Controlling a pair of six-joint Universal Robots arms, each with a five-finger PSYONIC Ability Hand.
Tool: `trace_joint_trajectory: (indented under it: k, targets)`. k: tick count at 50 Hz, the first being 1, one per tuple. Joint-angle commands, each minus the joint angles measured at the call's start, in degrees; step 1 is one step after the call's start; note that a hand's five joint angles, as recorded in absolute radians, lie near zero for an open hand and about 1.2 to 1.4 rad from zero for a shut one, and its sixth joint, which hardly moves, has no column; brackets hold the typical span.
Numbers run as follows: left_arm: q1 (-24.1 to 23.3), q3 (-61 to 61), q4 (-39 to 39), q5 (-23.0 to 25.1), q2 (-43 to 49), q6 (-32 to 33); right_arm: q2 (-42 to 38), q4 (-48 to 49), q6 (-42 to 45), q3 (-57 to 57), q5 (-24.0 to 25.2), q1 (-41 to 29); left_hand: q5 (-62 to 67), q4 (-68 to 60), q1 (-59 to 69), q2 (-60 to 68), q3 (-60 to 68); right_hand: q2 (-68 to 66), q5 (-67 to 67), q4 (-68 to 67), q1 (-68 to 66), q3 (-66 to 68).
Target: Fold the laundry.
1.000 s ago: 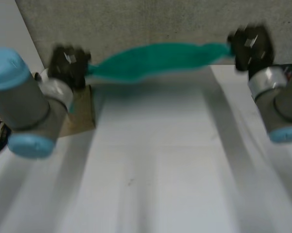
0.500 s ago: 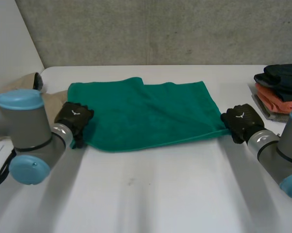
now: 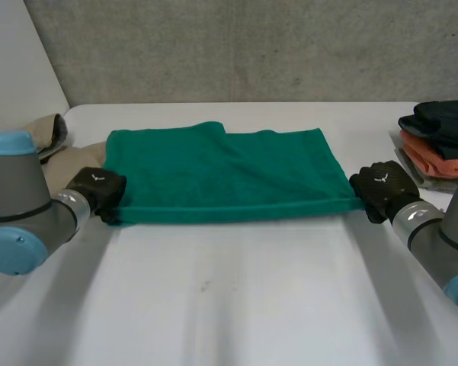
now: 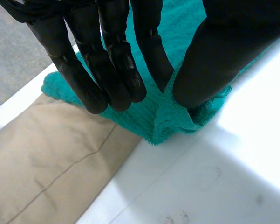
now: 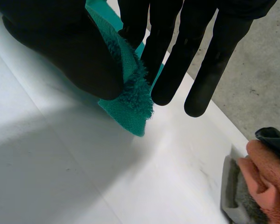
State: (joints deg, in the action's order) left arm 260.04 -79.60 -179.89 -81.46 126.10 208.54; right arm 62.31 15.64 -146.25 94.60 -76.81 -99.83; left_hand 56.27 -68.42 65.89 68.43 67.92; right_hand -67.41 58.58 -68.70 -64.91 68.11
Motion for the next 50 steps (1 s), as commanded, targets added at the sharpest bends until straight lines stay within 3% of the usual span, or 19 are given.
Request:
trace_joint_trajectory:
  k: [1,7,11,14,26,35,44,50]
  targets:
    - [-0.93,-3.62,7.87,-0.45,-10.24,0.37,6.85,-14.73,6.05,-0.73,0.60,0.16,13.73,-11.58,14.11,11.57,12.08,-12.59,11.42,-11.30,-15.09,11.89]
    - [-4.62,-9.50,22.70,-6.77,-19.39,9.49,12.22,-39.78,26.78,-2.14,1.75,2.53,13.73,-11.58,14.11,11.57,12.08,-12.59,11.42,-11.30,-15.09,11.89]
    - [-5.85,-11.71,30.18,-9.24,-20.28,17.48,13.36,-56.90,41.01,-2.40,0.18,4.20,13.73,-11.58,14.11,11.57,12.08,-12.59,11.42,-11.30,-15.09,11.89]
    - [-6.47,-11.54,31.88,-9.95,-19.49,20.84,13.10,-58.71,40.09,-3.19,-1.06,3.94,13.73,-11.58,14.11,11.57,12.08,-12.59,11.42,-11.30,-15.09,11.89]
    - [-11.13,8.91,17.93,-17.86,-3.17,22.00,1.42,-47.21,29.72,-14.35,-7.91,-0.89,13.73,-11.58,14.11,11.57,12.08,-12.59,11.42,-11.30,-15.09,11.89]
    - [-11.57,23.78,12.46,-14.26,7.84,22.52,-6.23,-29.90,18.55,-20.95,-13.01,-2.91,13.73,-11.58,14.11,11.57,12.08,-12.59,11.42,-11.30,-15.09,11.89]
    - [-12.53,37.04,-3.43,-11.88,19.34,26.20,-9.92,-7.94,17.14,-21.21,-15.65,-4.32,13.73,-11.58,14.11,11.57,12.08,-12.59,11.42,-11.30,-15.09,11.89]
    - [-12.71,42.51,-5.03,-11.09,25.07,28.06,-13.70,0.26,17.67,-23.05,-16.79,-5.28,13.73,-11.58,14.11,11.57,12.08,-12.59,11.42,-11.30,-15.09,11.89]
